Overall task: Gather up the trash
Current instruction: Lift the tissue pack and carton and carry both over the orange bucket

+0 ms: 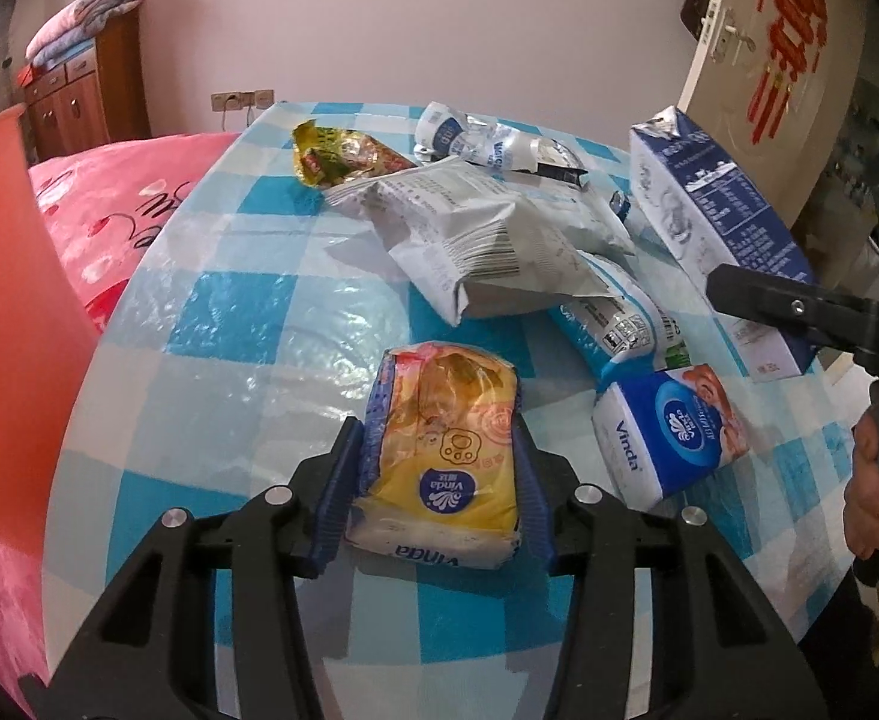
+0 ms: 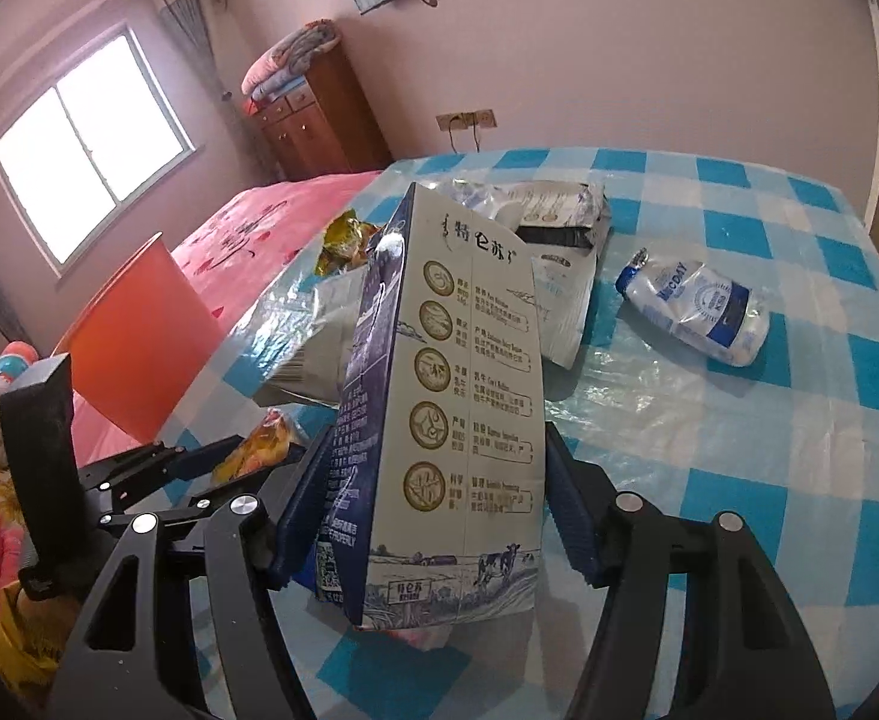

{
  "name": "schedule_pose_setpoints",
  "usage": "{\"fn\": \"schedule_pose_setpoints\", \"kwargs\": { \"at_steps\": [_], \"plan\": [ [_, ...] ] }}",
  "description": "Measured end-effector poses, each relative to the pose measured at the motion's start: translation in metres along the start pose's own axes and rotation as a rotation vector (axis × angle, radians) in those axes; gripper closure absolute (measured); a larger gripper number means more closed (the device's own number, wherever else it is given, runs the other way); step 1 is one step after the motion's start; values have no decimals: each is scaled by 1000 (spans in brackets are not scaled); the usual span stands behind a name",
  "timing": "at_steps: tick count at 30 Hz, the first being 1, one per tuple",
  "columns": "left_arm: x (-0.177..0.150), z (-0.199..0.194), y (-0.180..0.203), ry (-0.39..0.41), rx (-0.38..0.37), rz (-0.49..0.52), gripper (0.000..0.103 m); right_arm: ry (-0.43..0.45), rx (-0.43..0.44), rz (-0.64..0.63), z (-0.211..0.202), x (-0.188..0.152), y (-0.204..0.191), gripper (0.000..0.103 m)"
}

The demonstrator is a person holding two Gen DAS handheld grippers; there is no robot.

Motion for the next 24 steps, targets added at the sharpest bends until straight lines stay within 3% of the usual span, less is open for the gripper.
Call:
{"fn": "schedule_pose_setpoints", "kwargs": {
  "at_steps": [4,18,24],
  "plan": [
    [1,-10,-4,25,-3,-16,62,14,-2,-2,-8,1,-8,37],
    [8,-59,-18,151,-19,-55,63,32,28,-54,-22,10,-51,37],
    [21,-92,-23,236,-20,-58,64,12,99,-55,-22,21,-76,37]
  ]
}}
Point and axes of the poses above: each gripper's, at about its wrist camera, not at the fingertips, and z roughly the way its jaws point, y to its right, x to its top, the point moved 3 cm from there along z, roughly the way its jaws point, and after that the axes turned 9 degrees about -x, right-handed, at the moved point
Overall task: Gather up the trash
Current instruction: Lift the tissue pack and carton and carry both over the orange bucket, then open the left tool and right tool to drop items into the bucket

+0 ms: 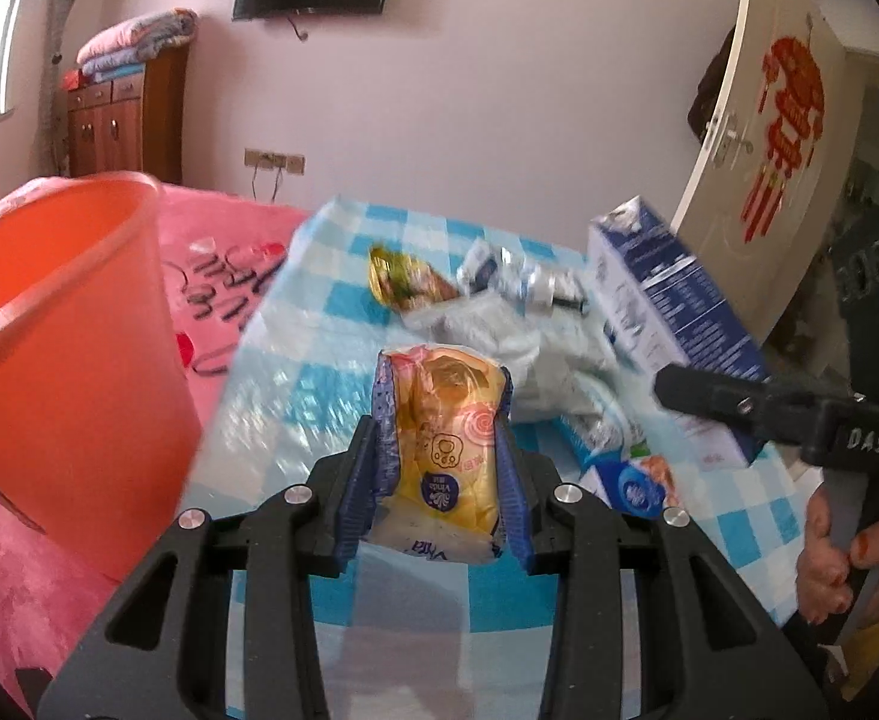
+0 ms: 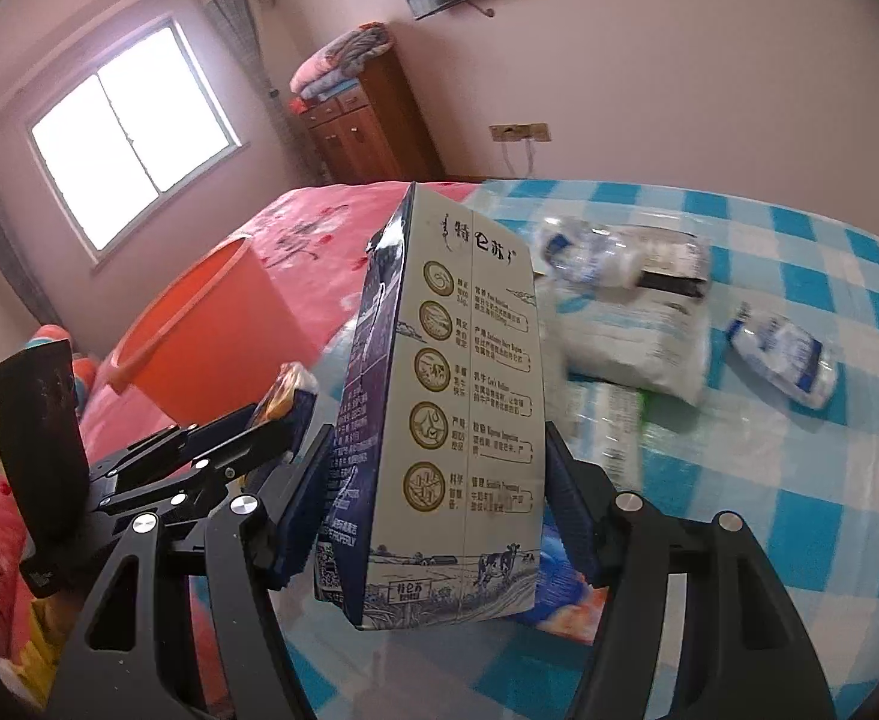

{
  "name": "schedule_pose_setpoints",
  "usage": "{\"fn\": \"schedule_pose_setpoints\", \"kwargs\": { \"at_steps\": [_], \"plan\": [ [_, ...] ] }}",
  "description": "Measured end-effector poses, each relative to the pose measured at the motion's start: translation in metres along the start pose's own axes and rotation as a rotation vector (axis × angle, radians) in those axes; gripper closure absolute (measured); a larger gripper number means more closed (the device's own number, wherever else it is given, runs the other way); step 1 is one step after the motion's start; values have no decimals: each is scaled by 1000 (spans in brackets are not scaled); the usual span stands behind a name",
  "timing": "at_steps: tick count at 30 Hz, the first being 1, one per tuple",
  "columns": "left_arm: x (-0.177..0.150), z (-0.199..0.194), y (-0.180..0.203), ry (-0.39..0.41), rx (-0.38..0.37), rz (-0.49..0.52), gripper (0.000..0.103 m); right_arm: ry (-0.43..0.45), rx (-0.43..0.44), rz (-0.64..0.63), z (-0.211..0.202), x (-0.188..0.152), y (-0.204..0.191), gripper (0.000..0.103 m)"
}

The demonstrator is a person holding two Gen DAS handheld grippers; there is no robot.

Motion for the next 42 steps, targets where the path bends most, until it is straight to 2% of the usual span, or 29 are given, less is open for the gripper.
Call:
{"fn": "schedule_pose_setpoints", "kwargs": {
  "at_steps": [7,15,20,27,29,30,31,32,35,36,42],
  "plan": [
    [31,-46,-14,120,43,-11,64,-14,125,-54,5,32,-54,37],
    [66,-98,-63,232,198,-67,63,-33,245,-148,23,74,-129,37],
    [72,-109,-106,241,308,-131,63,-45,304,-203,45,96,-174,37],
    [65,-100,-150,216,396,-233,61,-71,360,-229,80,111,-216,36],
    [62,-99,-155,209,415,-245,53,-84,357,-210,93,112,-217,36],
    [62,-98,-158,206,428,-249,52,-88,361,-200,97,112,-217,32],
    [61,-97,-161,205,440,-251,48,-87,366,-186,98,112,-215,22],
    [59,-97,-161,206,449,-252,44,-82,371,-166,98,112,-212,20],
    [58,-98,-163,217,468,-242,35,-53,373,-128,91,111,-202,17],
    [58,-100,-161,231,472,-238,33,-31,353,-116,87,109,-194,13],
    [51,-118,-139,356,466,-201,23,41,219,-61,65,93,-155,9]
  ]
}}
Point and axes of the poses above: each gripper's, at about its wrist camera, not at the fingertips, and z roughly the way its jaws point, y to its right, x to its top, the point moved 3 cm from there along z, roughly the way its jaws point, and after that the axes turned 9 degrees about -x, right-handed, at the moved point
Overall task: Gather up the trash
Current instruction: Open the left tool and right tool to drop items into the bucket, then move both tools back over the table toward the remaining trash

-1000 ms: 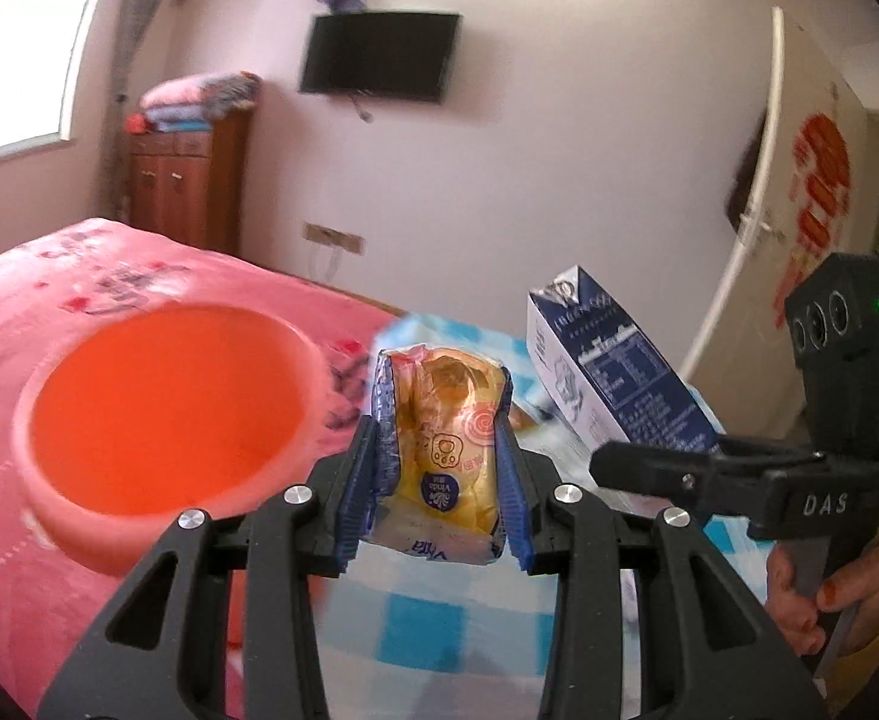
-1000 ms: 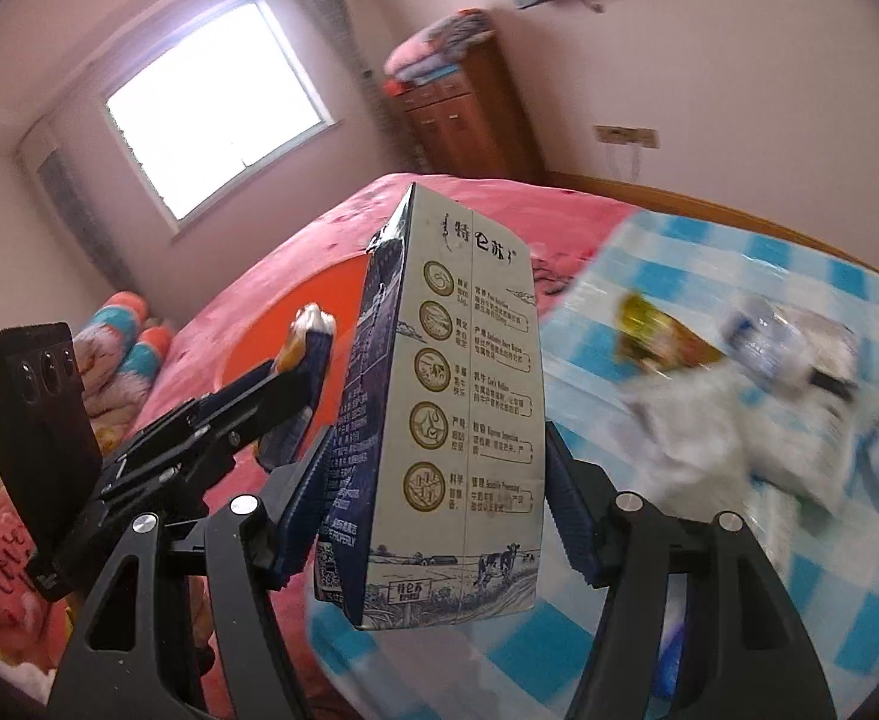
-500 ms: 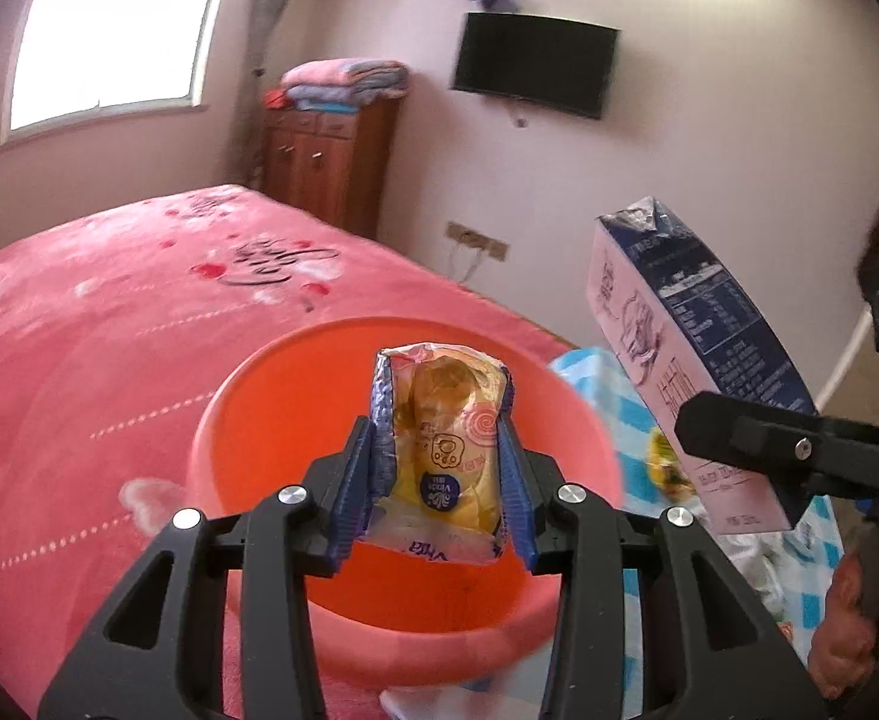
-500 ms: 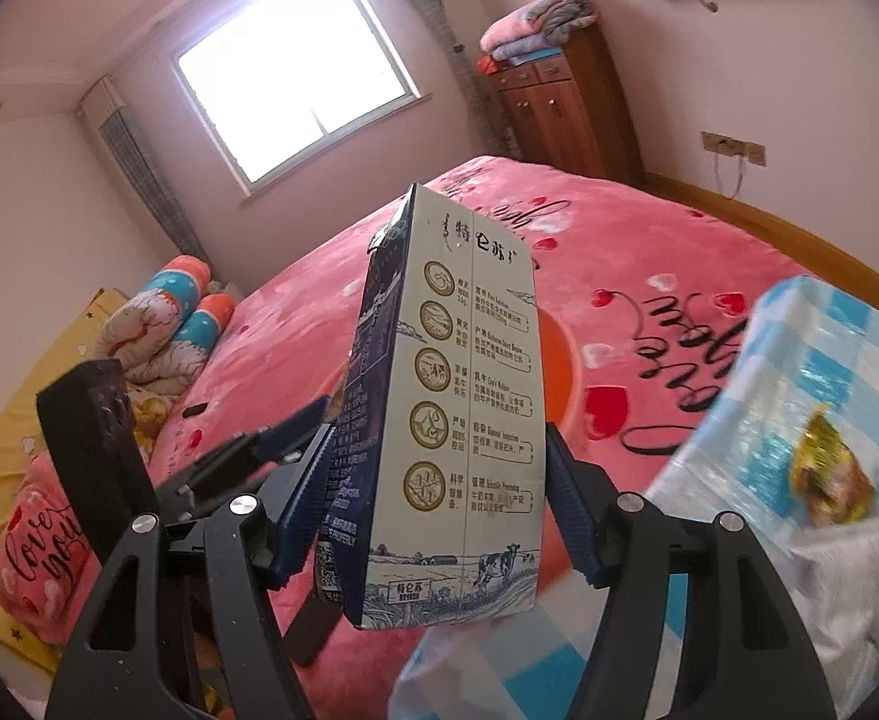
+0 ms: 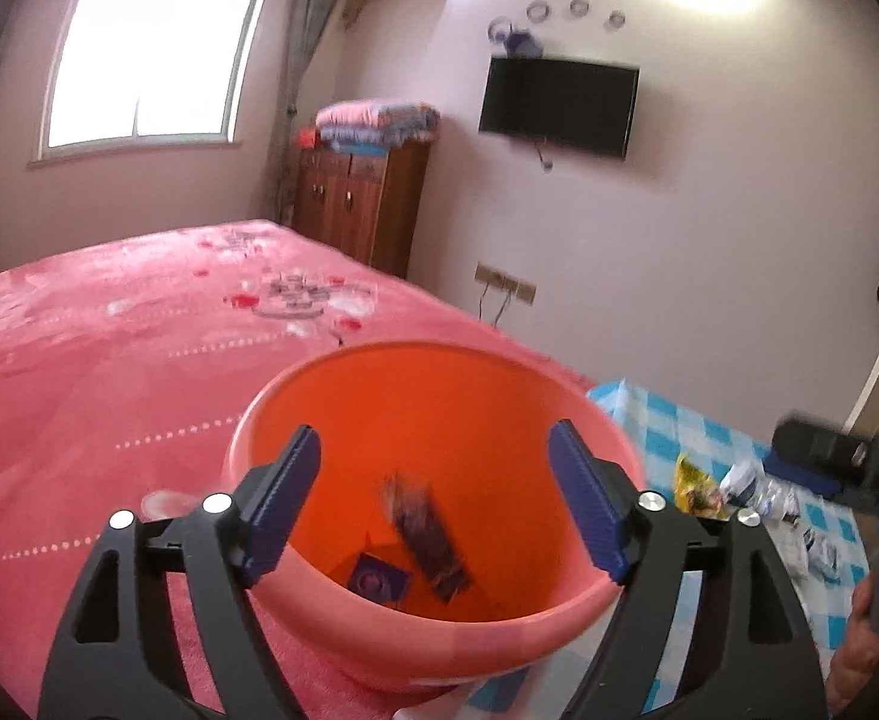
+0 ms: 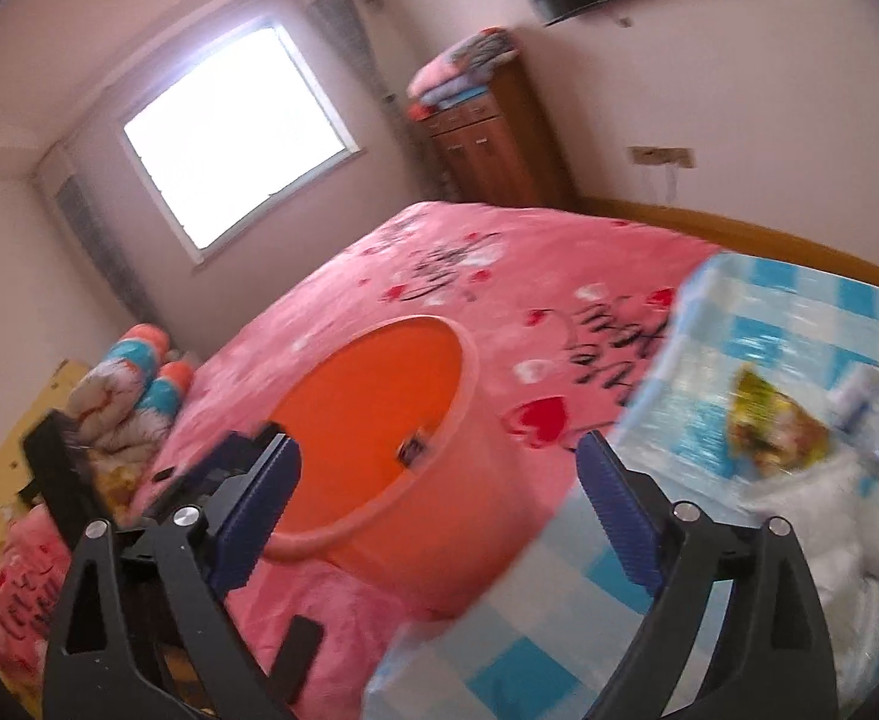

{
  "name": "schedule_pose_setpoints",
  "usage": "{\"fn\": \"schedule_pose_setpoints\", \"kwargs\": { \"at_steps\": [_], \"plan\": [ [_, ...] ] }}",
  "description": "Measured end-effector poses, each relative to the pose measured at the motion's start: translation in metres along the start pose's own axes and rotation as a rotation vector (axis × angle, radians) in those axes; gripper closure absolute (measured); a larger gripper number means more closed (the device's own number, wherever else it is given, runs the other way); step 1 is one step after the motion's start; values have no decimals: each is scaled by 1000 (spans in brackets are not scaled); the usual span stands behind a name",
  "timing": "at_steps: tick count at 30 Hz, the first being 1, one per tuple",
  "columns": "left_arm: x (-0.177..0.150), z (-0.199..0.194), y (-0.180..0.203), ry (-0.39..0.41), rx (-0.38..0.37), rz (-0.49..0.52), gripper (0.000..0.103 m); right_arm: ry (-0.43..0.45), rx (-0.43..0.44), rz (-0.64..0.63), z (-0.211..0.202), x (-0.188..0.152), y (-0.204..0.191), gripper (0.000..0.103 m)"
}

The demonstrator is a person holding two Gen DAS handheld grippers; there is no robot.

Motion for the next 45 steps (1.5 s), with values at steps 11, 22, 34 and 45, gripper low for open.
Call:
{"fn": "schedule_pose_setpoints", "kwargs": {
  "at_steps": [11,22,34,45],
  "plan": [
    [-13,-32,52,76,-80,90,14,-29,-344,29,-37,-40,60,7],
    [-42,-32,91,-54,-132,96,14,68,-478,85,-99,-64,103,5],
    [-74,-32,134,-102,-175,190,14,164,-425,62,-122,-87,133,5],
    [-107,-23,176,-213,-267,245,14,223,-411,145,-138,-102,185,5]
  ]
}}
Point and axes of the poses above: each gripper's, at about its wrist camera, not at the fingertips, and z roughly the way its jaws point, y to its right, x to its top, the point moved 3 cm from there along z, roughly the way its jaws point, and after that the axes turned 9 degrees about -x, right-handed, at the moved point
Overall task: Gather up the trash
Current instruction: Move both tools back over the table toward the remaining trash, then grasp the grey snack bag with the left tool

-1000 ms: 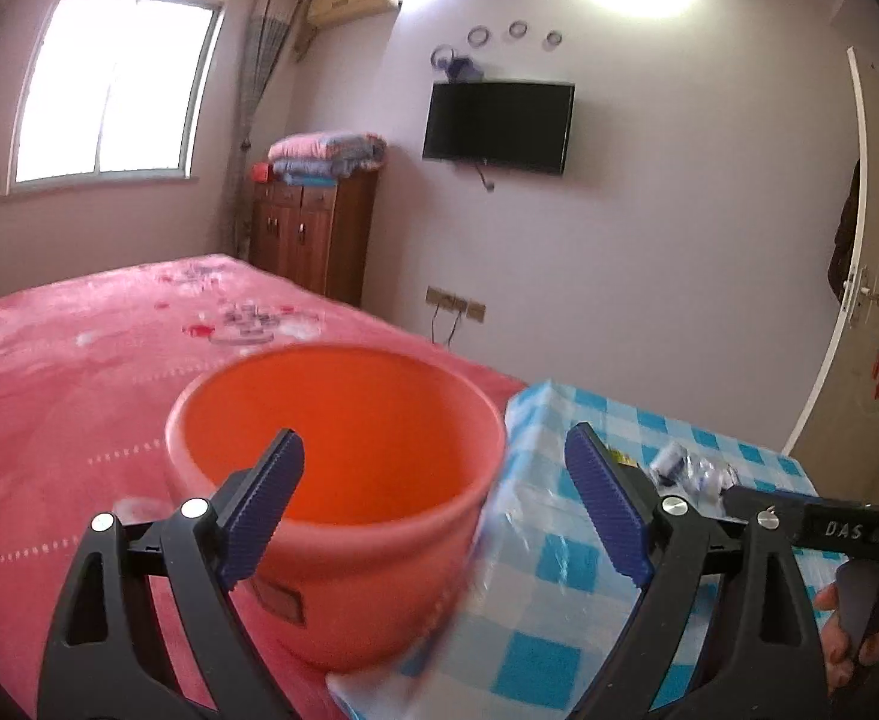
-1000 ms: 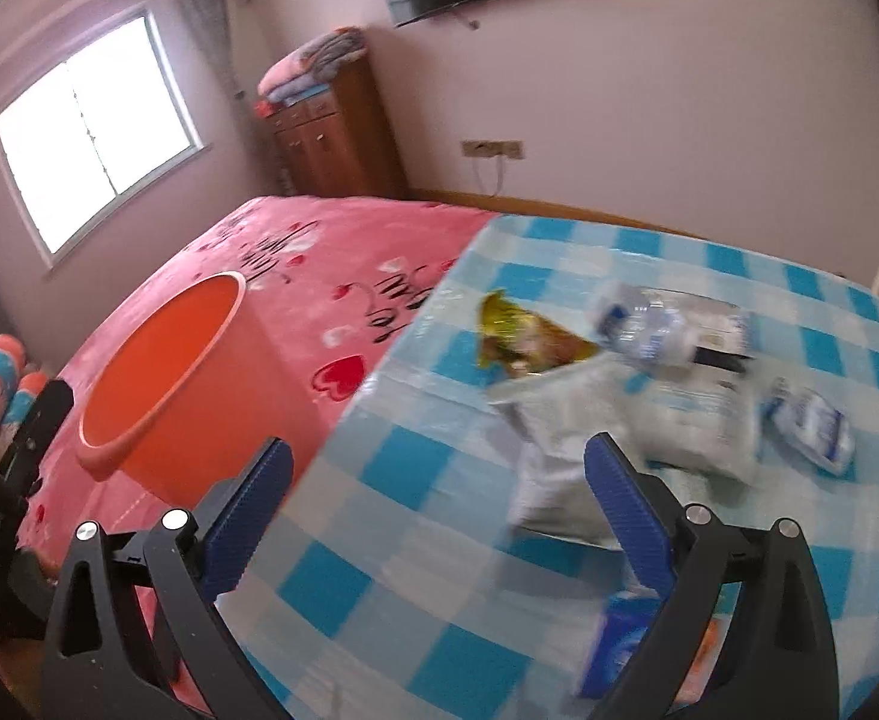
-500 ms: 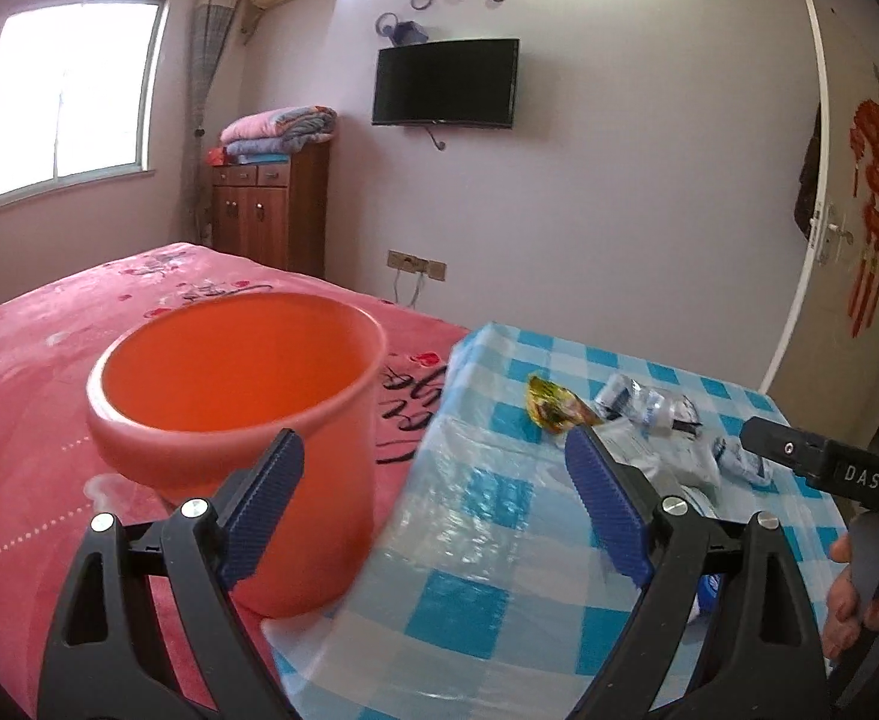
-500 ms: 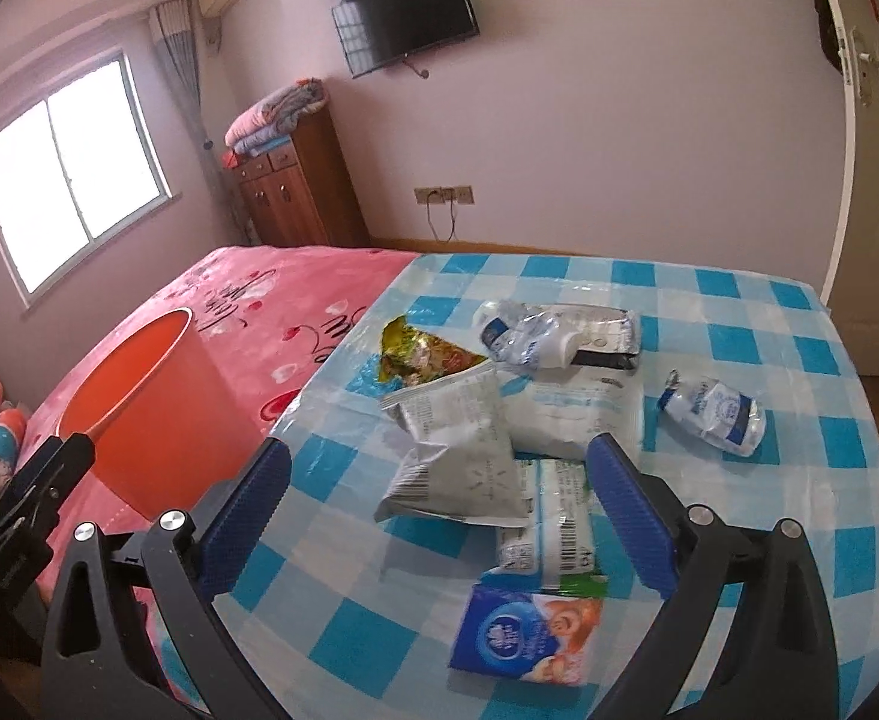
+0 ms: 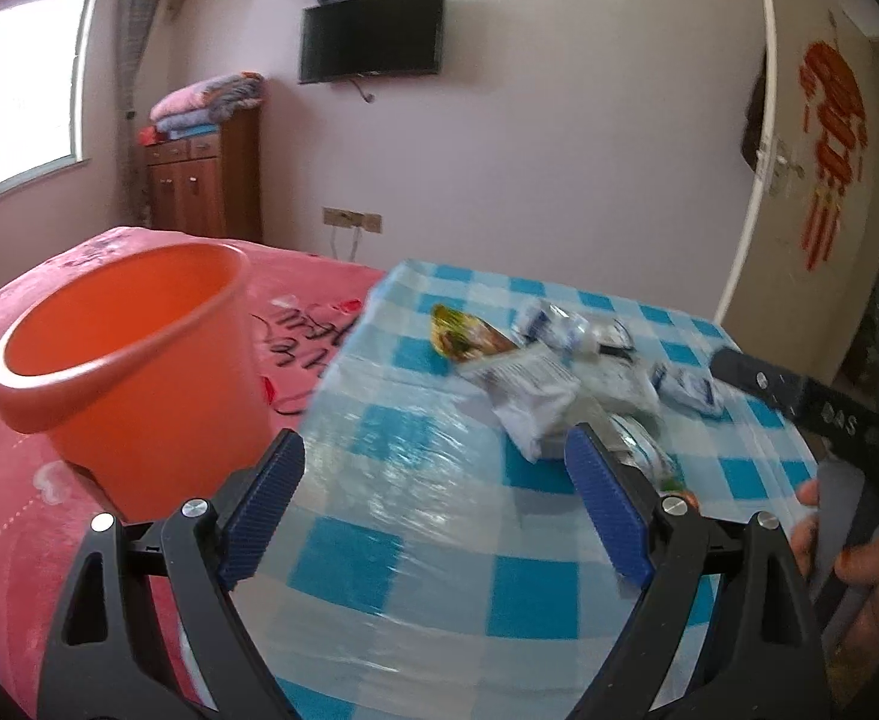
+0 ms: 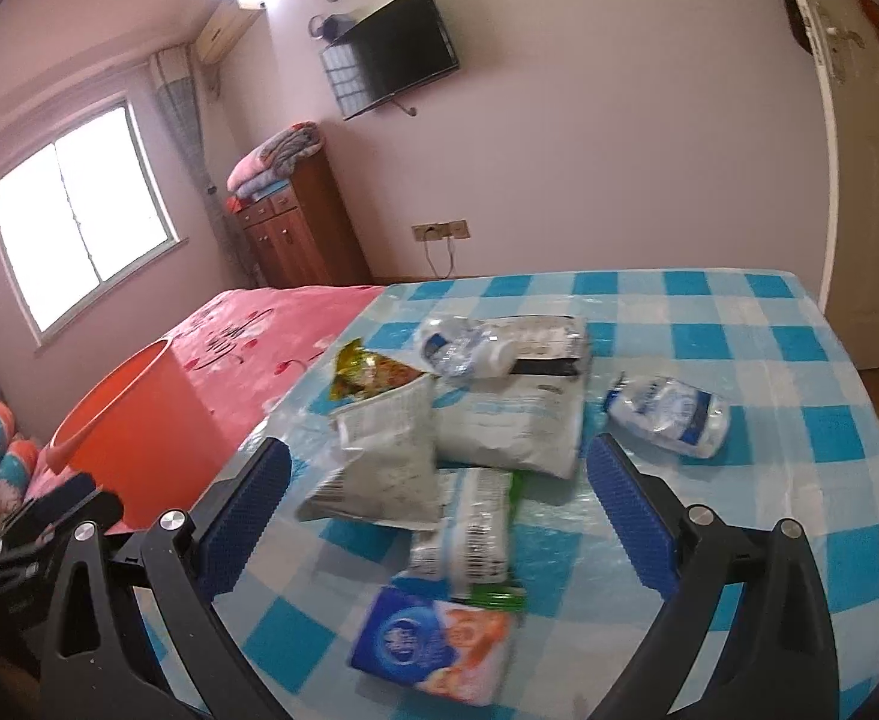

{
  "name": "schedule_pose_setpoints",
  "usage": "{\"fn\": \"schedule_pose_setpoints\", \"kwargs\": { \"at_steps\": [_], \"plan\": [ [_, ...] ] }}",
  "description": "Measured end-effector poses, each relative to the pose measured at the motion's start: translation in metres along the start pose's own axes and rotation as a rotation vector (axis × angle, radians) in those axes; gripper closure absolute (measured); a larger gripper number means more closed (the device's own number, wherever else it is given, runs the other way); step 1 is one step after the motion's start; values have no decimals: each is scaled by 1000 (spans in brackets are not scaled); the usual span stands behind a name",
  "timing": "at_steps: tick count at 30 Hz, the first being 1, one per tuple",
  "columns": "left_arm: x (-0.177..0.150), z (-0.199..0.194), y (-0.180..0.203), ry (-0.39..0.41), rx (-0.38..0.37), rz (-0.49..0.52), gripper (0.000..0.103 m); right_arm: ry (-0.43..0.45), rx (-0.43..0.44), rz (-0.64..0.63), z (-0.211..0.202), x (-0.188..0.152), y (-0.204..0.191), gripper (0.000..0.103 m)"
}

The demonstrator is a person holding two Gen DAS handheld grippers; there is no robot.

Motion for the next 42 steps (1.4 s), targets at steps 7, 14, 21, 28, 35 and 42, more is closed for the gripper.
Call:
{"fn": "schedule_pose_setpoints", "kwargs": {
  "at_steps": [7,14,21,28,35,42],
  "plan": [
    [-11,21,29,-72,-17,40,14,-14,-14,54,11,-3,40,5],
    [-10,50,47,-160,-15,36,14,-79,-24,154,28,-7,91,5],
    [8,81,64,-206,-34,2,14,-132,-112,177,46,-3,126,5],
    [29,121,79,-263,-9,0,14,-153,-186,77,67,17,138,5],
    [35,164,87,-343,18,-13,14,-222,-171,-27,97,19,135,5],
    [32,188,77,-394,73,-38,14,-247,-137,-40,114,26,140,5]
  ]
}}
Point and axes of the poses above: each gripper's, at about its wrist camera, not at the fingertips, and z roughly the way its jaws point, y to its right, x to its top, the point moved 3 cm from there along z, roughly the way its jaws point, and after that the axes turned 9 degrees about -x, right-handed, at the moved point
